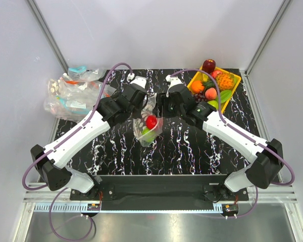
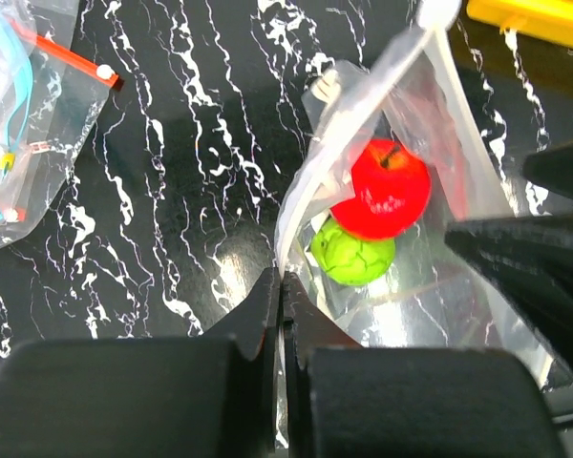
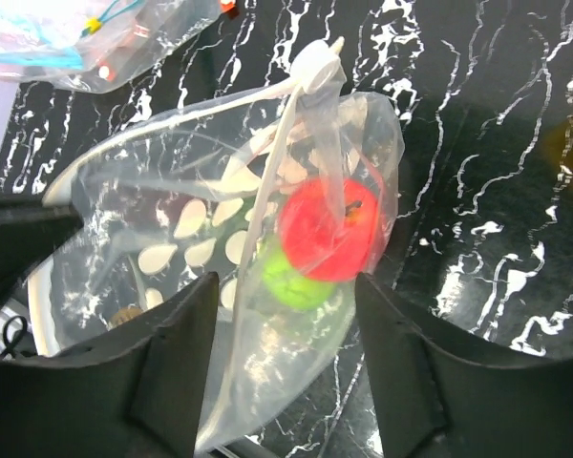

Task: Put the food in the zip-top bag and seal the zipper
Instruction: Adjust the zipper food storage bag at the center of the board, then pick up the fake fruit from the bin.

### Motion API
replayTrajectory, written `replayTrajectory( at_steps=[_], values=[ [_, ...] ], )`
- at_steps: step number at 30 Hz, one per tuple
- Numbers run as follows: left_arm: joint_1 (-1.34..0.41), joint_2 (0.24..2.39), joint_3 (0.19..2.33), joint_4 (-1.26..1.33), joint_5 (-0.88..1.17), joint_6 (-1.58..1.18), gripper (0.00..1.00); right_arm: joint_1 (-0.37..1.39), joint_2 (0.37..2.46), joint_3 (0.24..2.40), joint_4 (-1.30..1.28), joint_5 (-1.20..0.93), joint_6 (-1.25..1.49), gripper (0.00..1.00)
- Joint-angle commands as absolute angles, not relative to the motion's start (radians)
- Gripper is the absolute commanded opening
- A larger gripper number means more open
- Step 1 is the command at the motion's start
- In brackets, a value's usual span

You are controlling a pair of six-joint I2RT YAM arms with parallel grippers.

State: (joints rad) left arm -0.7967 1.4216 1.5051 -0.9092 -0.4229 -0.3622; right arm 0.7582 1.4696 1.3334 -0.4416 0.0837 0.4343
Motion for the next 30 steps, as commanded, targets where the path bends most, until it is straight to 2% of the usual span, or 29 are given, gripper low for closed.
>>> replayTrajectory(
  at_steps=[1,7,13,18,25,26,28,29,30],
  values=[
    [-0.784,1.394,1.503,-0.821,-0.426,-0.351,0.0,0.747,1.401,1.347,-0.446,0.123,0.414,0.67],
    [-0.781,1.407,1.494,-0.784,-0.408,-0.354,0.0,0.689,1.306,1.331,-0.452,0.051,0.423,0.74],
    [-0.781,1.378,1.482,-0.762,-0.364,-0.356,0.0,0.488,1.253,1.338,-0.511,0.003,0.42,0.77],
    [-0.781,1.358,1.473,-0.739,-0.311,-0.357,0.0,0.248,1.316,1.344,-0.557,0.012,0.408,0.77],
    [-0.782,1.332,1.428,-0.693,-0.256,-0.36,0.0,0.083,1.469,1.324,-0.502,0.112,0.385,0.82],
    [-0.781,1.327,1.425,-0.689,-0.252,-0.36,0.0,0.075,1.489,1.327,-0.499,0.124,0.377,0.87],
    [-0.781,1.319,1.411,-0.683,-0.242,-0.36,0.0,0.06,1.544,1.327,-0.482,0.135,0.373,0.93],
    [-0.782,1.31,1.407,-0.674,-0.244,-0.359,0.0,0.048,1.561,1.327,-0.477,0.14,0.37,0.99],
    [-0.782,1.307,1.404,-0.672,-0.244,-0.359,0.0,0.046,1.578,1.325,-0.469,0.147,0.371,1.0]
  ],
)
